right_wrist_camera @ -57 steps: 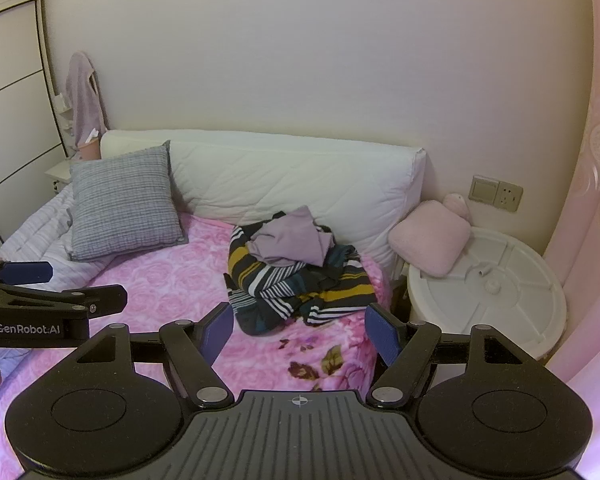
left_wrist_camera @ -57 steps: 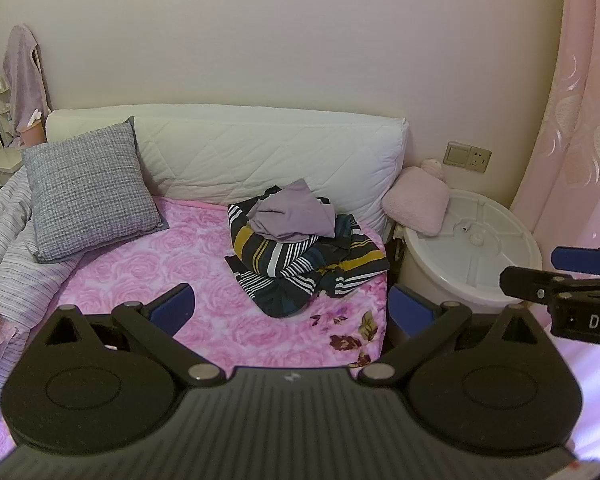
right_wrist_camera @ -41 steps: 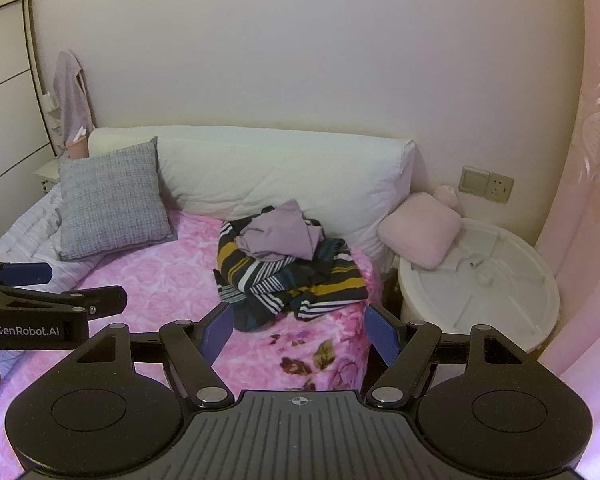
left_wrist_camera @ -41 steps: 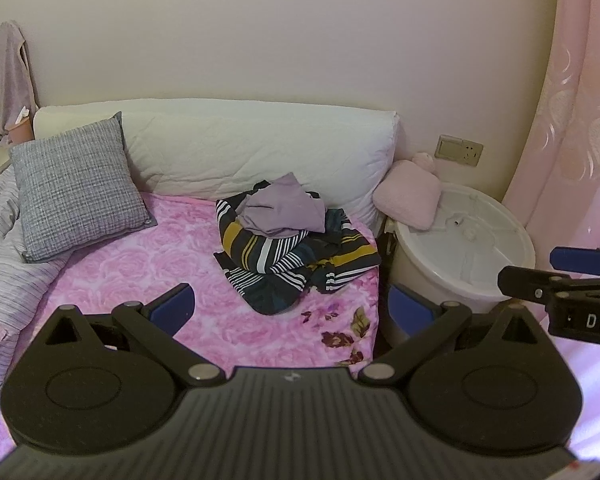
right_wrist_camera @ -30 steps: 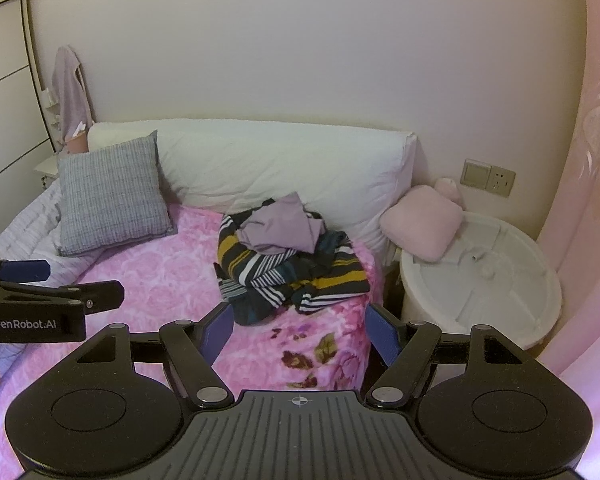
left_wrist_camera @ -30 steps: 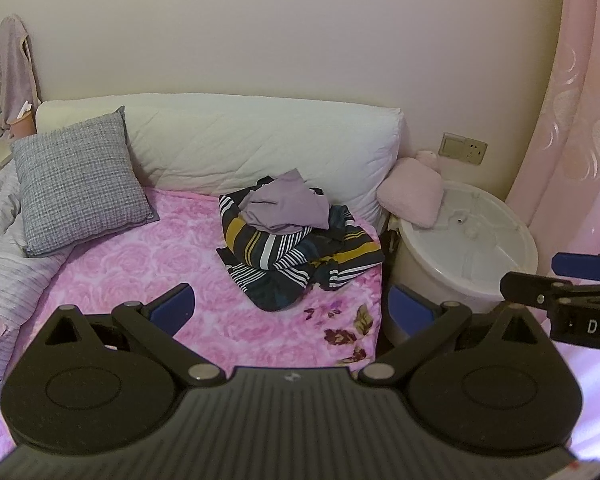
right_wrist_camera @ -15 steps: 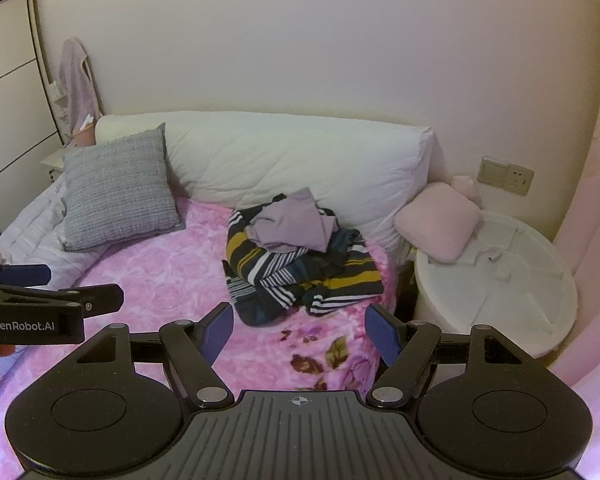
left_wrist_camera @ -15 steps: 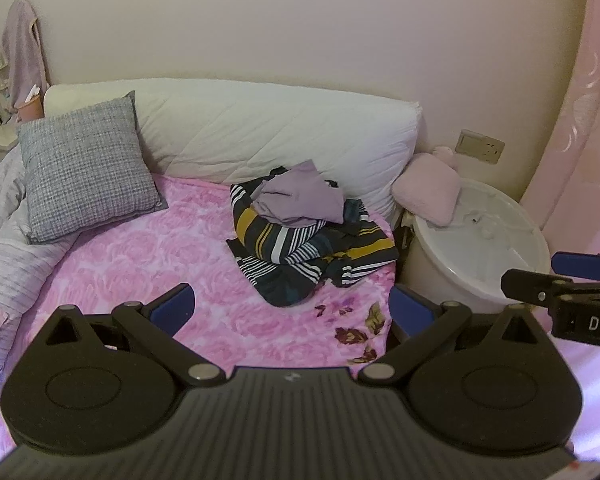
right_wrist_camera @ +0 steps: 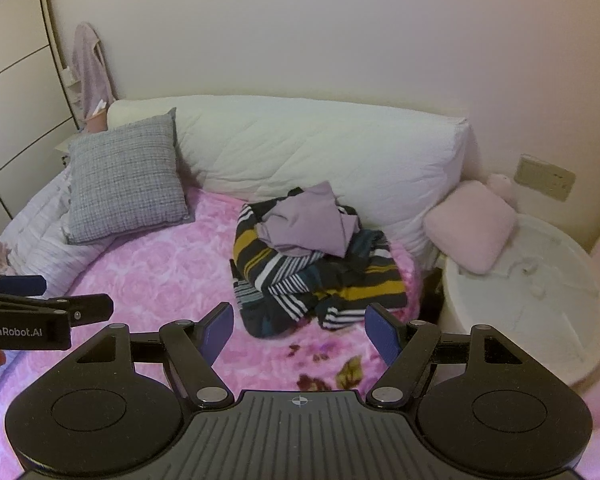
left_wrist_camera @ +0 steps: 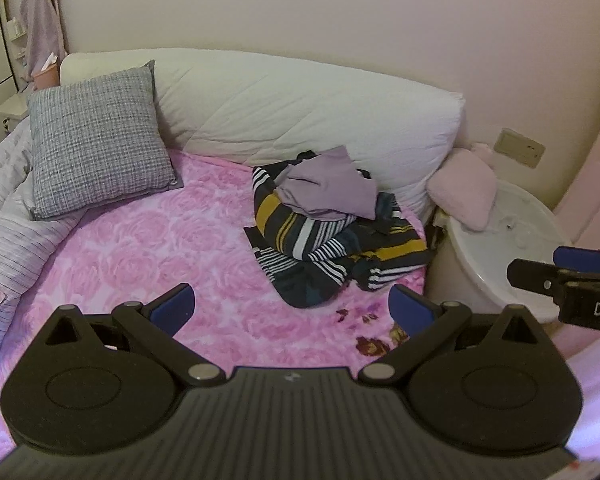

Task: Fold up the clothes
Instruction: 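Approach the clothes pile on the bed with both tools open, then close the right gripper on the lilac-grey tank top and lift it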

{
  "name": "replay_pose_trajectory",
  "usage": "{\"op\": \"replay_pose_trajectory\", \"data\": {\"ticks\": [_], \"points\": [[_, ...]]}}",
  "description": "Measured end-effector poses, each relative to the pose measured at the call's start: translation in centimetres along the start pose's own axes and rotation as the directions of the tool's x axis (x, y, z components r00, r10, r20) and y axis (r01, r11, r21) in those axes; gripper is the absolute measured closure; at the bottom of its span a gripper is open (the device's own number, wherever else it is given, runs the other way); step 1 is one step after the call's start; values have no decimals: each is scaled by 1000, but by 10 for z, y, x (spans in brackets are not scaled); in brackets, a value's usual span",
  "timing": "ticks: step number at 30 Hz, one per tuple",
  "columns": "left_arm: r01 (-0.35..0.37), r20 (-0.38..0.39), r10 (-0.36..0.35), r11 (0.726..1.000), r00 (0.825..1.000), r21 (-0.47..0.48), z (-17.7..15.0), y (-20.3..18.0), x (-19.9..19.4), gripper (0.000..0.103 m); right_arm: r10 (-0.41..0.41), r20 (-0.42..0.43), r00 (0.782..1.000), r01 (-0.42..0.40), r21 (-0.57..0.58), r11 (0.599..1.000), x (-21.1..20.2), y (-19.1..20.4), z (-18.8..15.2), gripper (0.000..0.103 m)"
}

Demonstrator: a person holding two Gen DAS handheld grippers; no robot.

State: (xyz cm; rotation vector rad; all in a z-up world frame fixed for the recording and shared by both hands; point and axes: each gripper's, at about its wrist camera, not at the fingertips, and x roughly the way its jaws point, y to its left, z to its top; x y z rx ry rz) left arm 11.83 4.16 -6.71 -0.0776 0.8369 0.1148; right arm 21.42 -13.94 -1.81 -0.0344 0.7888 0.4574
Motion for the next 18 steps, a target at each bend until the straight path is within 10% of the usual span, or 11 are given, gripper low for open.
{"op": "replay_pose_trajectory", "data": {"ticks": [18], "points": [[-28, -77, 23, 997, 997, -65, 83, -19, 187, 2, 117, -96, 988, -117, 6, 993, 187, -76, 70, 42]]}}
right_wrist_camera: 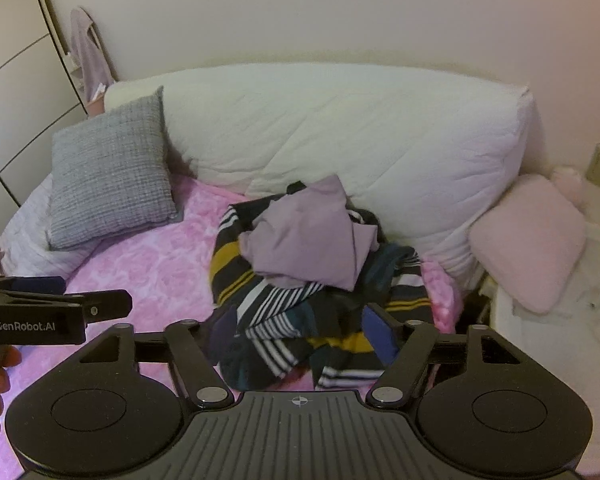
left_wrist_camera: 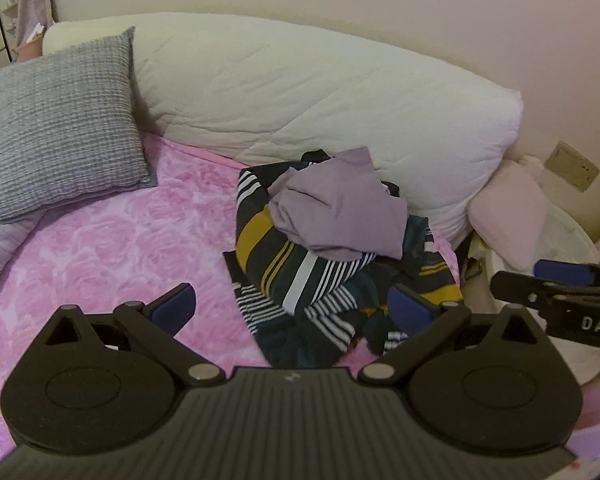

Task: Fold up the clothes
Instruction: 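Close the right gripper on the lilac-grey tank top and lift it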

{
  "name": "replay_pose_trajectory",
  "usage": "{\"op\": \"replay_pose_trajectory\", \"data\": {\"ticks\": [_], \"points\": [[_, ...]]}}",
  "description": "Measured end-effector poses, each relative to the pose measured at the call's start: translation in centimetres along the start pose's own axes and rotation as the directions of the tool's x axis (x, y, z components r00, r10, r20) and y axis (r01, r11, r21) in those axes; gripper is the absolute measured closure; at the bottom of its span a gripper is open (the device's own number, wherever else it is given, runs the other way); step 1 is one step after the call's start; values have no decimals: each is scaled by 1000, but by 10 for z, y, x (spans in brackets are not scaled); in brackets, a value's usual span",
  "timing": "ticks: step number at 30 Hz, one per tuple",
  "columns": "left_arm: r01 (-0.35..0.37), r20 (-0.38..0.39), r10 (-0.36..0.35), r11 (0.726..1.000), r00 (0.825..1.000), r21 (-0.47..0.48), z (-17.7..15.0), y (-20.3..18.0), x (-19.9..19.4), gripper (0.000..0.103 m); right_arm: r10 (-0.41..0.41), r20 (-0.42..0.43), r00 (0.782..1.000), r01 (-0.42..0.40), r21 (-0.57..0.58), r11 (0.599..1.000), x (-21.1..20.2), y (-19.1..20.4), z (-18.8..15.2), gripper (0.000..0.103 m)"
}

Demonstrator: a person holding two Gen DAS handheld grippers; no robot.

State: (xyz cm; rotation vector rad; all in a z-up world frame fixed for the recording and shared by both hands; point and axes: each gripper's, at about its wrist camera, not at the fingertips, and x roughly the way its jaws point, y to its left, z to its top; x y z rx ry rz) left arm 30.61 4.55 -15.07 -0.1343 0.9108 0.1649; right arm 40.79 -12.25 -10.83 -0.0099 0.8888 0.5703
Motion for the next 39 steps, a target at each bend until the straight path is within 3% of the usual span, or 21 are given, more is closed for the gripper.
{"op": "replay_pose_trajectory", "data": {"ticks": [3, 17, 27, 28, 31, 36, 39], "points": [[-6, -13, 6, 1000, 1000, -8, 13, -3, 29, 2, -2, -19, 1000, 2, -2, 1000, 31, -13, 13, 44], [-37, -132, 32, 998, 991, -40, 46, 1, 160, 5, 5, -84, 996, -2, 29, 1000, 167, -64, 39, 76], [-39, -190, 31, 999, 981, -38, 52, 7, 213, 5, -14, -156, 988, 25, 68, 997, 236, -79, 34, 77], [-36, -192, 28, 999, 981, -38, 53, 7, 216, 5, -13, -160, 987, 26, 79, 997, 240, -80, 33, 77], [-31, -195, 23, 999, 980, -36, 53, 10, 219, 6, 21, -151, 988, -10, 76, 997, 245, -79, 31, 103], [-28, -187, 16, 998, 982, -62, 53, 19, 208, 8, 31, -28, 999, -32, -28, 999, 211, -55, 36, 103], [-36, -170, 21, 995, 985, -90, 52, 30, 191, 8, 83, 65, 994, -75, -114, 991, 178, -36, 45, 103]]}}
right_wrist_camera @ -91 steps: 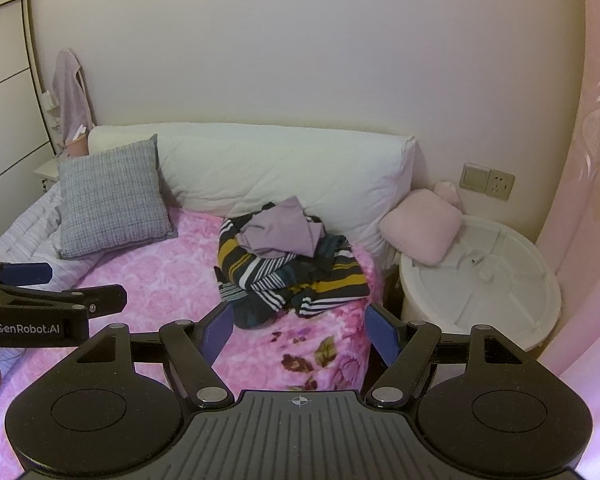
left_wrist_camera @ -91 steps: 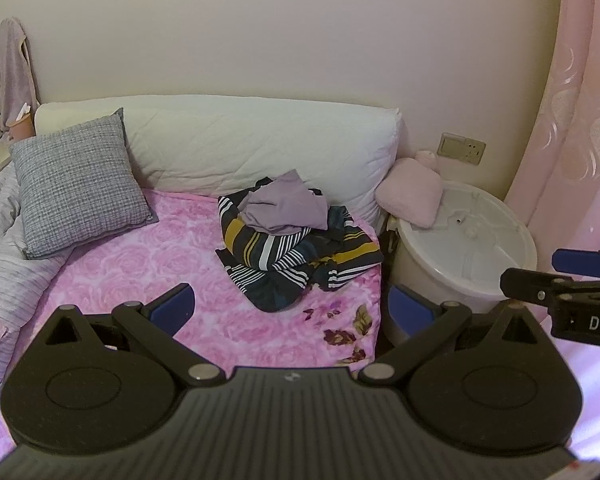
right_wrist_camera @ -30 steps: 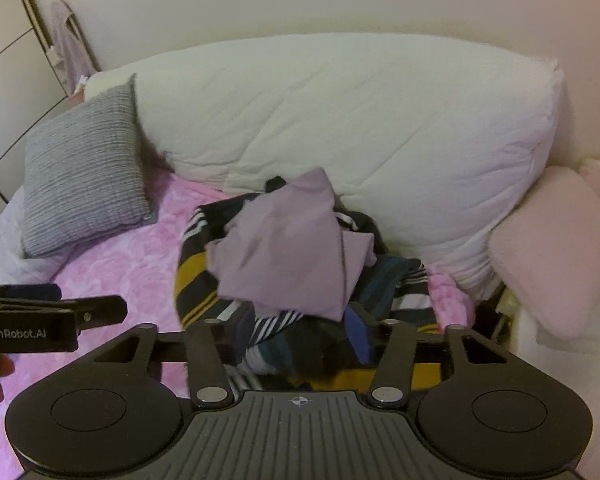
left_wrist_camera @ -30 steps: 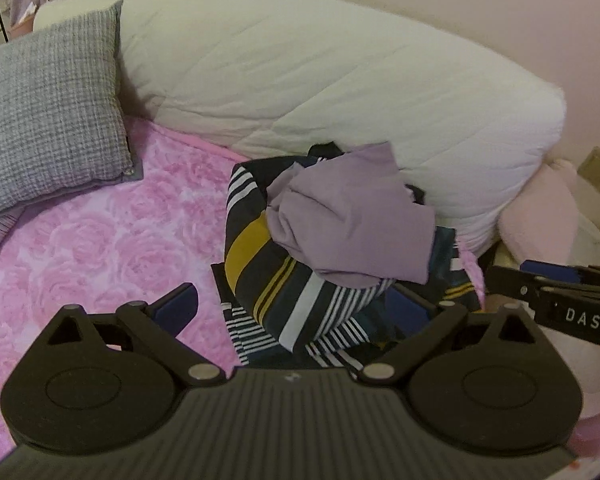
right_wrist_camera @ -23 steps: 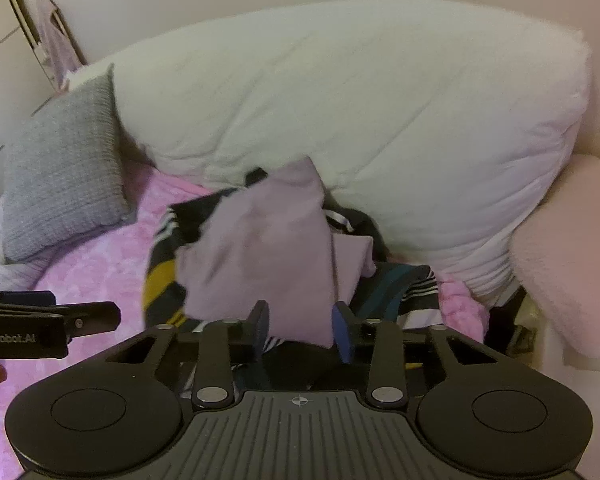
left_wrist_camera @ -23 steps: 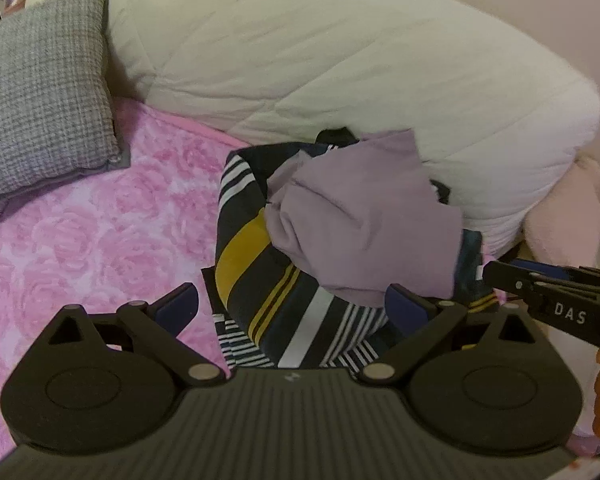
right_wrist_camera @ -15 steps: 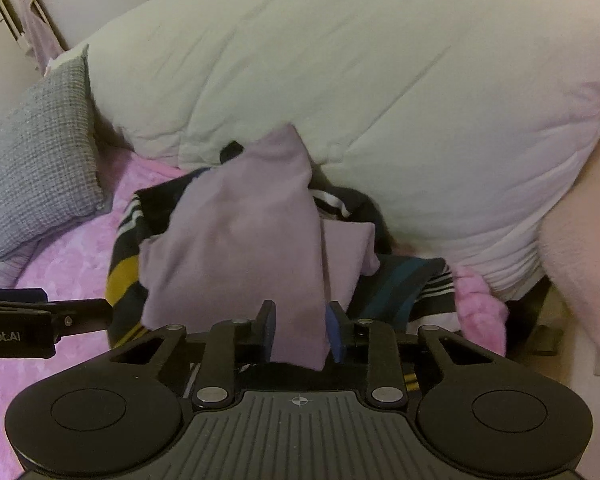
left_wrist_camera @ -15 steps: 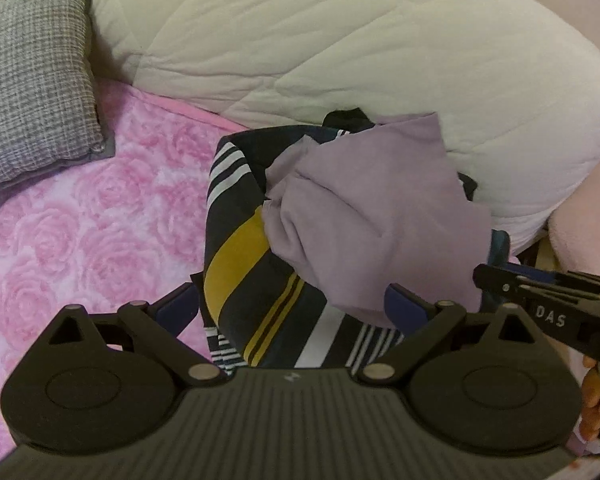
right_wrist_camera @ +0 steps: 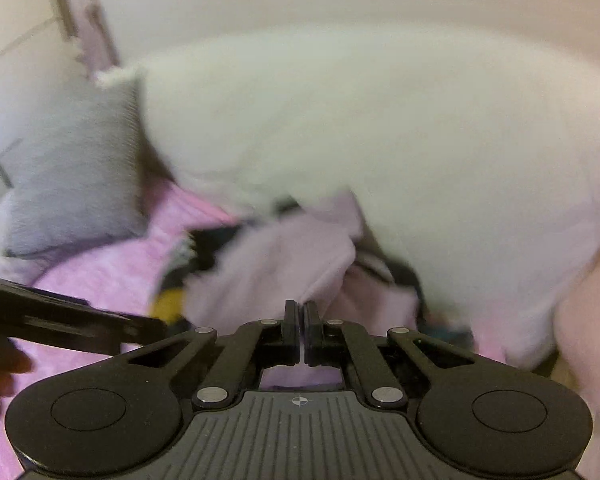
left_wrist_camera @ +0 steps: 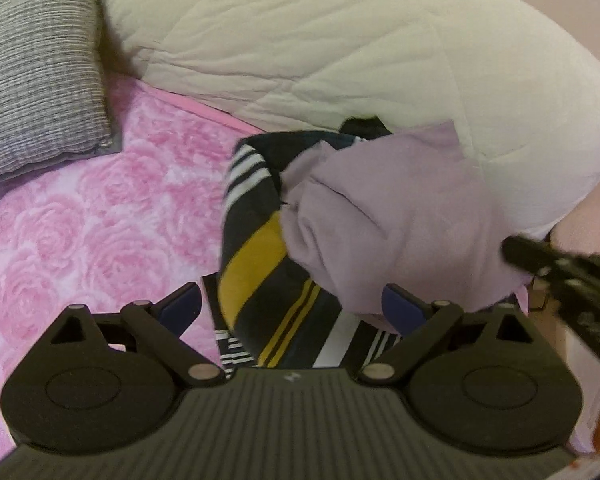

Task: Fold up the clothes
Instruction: 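Close the right gripper on the lilac-grey tank top and lift it, then carry the tank top across the bed and drop it on the sheet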

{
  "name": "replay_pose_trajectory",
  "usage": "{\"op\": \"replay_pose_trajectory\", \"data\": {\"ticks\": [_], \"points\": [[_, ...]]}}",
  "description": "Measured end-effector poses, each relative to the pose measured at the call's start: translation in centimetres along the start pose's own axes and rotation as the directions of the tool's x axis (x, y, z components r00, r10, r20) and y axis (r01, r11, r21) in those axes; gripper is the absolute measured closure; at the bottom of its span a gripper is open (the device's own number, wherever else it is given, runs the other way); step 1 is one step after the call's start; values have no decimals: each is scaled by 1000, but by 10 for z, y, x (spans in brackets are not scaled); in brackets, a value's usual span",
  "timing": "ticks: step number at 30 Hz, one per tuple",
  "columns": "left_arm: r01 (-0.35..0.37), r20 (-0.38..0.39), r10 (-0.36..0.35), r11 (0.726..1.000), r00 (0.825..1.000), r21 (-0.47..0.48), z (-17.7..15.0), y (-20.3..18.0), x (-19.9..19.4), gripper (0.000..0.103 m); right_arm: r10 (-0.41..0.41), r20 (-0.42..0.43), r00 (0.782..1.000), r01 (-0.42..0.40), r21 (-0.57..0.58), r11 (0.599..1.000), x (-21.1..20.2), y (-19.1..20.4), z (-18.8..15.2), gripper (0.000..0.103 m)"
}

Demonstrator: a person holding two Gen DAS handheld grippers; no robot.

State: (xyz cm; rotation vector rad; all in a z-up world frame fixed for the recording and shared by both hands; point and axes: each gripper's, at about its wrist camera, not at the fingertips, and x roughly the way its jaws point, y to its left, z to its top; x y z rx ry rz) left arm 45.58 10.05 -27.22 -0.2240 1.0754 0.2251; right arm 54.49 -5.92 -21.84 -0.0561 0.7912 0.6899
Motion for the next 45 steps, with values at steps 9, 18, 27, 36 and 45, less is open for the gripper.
{"op": "replay_pose_trajectory", "data": {"ticks": [9, 18, 27, 36, 45], "points": [[-35, 119, 49, 992, 992, -123, -18, 42, -94, 9, 189, 149, 971, -163, -170, 972, -88, 85, 34, 103], [-136, 242, 235, 920, 941, -367, -123, 128, -257, 9, 515, 142, 845, -449, -334, 829, -184, 217, 28, 103], [-357, 142, 556, 687, 819, -633, -316, 213, -448, 9, 845, -63, 531, -789, -401, 466, -297, 369, -42, 103], [-462, -72, 608, 515, 791, -722, -490, 224, -523, 9, 571, -514, 640, -766, -478, 429, -330, 472, -183, 78], [-406, -97, 531, 505, 842, -761, -557, 193, -525, 9, 412, -586, 698, -716, -562, 414, -359, 461, -250, 76]]}}
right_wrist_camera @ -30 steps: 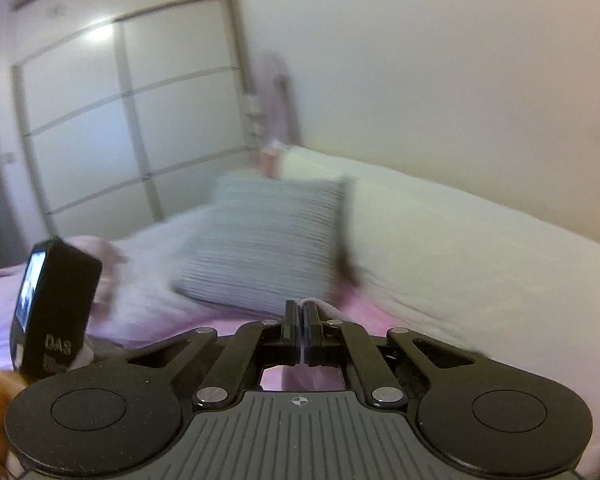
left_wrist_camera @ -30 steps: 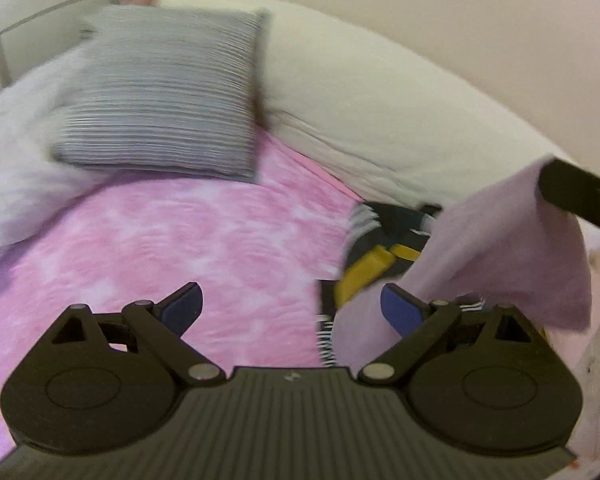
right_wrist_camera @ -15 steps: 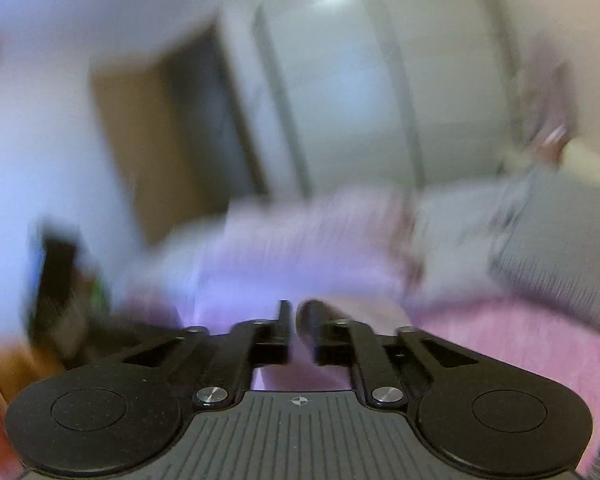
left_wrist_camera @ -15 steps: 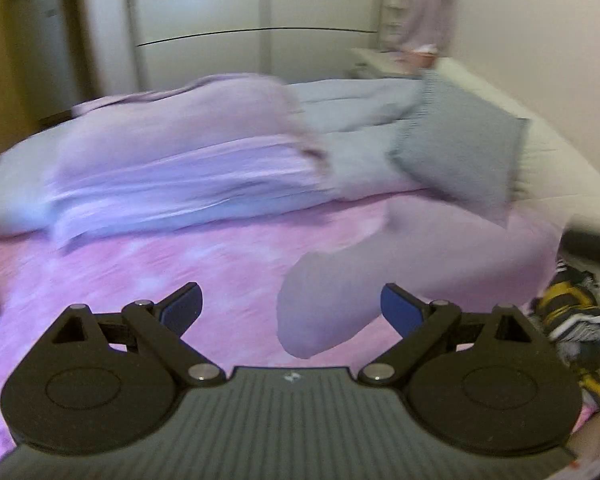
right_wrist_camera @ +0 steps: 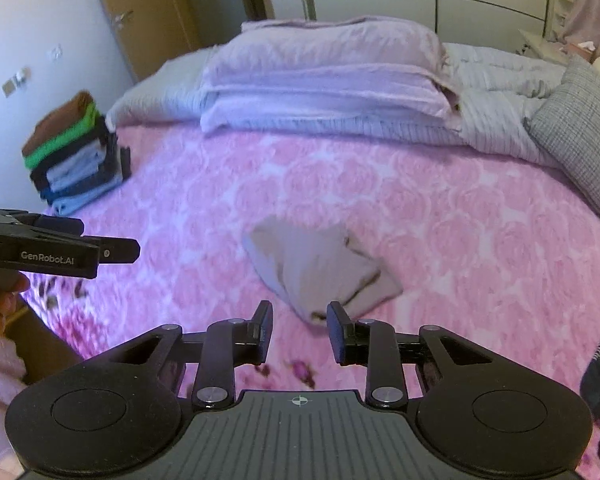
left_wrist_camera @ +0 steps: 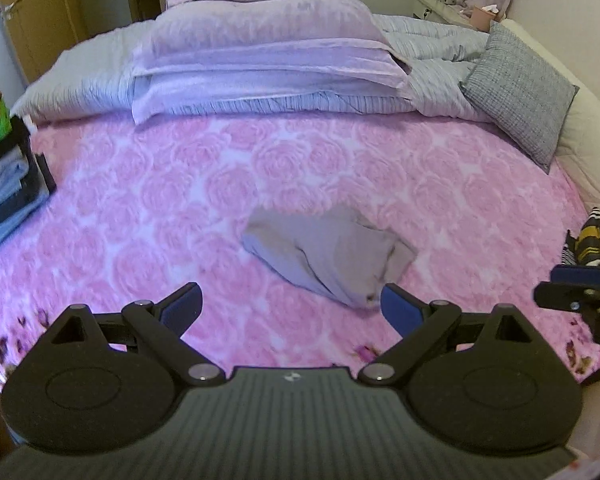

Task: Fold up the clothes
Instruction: 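Carry the tank top across the bed and drop it on the sheet, then move both open tools toward the crumpled grey tank top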

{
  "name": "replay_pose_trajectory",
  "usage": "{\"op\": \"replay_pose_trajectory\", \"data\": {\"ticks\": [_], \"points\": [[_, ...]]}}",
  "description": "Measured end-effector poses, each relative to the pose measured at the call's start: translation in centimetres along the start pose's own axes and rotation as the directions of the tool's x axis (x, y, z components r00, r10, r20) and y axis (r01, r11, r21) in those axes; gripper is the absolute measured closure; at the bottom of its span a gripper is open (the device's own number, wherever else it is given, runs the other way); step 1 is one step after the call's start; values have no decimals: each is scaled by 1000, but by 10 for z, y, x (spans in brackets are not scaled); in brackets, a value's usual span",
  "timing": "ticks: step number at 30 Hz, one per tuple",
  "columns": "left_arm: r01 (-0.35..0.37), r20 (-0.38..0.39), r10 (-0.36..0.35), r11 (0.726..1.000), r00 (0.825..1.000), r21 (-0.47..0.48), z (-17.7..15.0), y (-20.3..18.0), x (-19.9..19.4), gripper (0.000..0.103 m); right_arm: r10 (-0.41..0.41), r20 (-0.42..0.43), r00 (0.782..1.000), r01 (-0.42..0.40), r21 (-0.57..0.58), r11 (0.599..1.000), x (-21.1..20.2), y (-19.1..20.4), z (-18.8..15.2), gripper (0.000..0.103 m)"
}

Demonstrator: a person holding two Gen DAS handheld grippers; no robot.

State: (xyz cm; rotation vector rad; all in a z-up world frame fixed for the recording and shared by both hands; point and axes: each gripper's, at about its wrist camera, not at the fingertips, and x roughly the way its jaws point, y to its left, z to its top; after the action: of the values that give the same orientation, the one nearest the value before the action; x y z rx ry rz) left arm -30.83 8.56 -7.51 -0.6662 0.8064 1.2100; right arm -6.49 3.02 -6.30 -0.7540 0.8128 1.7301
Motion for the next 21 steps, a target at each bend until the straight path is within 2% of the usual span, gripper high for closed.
{"op": "replay_pose_trajectory", "data": {"ticks": [6, 21], "points": [[-2, -12, 2, 1000, 1000, -20, -13, -12, -3, 9, -1, -39, 999, -1, -55, 998, 1, 12, -17, 72], [-80, -31, 79, 996, 996, -47, -39, -59, -13, 9, 50, -107, 993, -62, -109, 992, 3, -20, -42, 68]]}}
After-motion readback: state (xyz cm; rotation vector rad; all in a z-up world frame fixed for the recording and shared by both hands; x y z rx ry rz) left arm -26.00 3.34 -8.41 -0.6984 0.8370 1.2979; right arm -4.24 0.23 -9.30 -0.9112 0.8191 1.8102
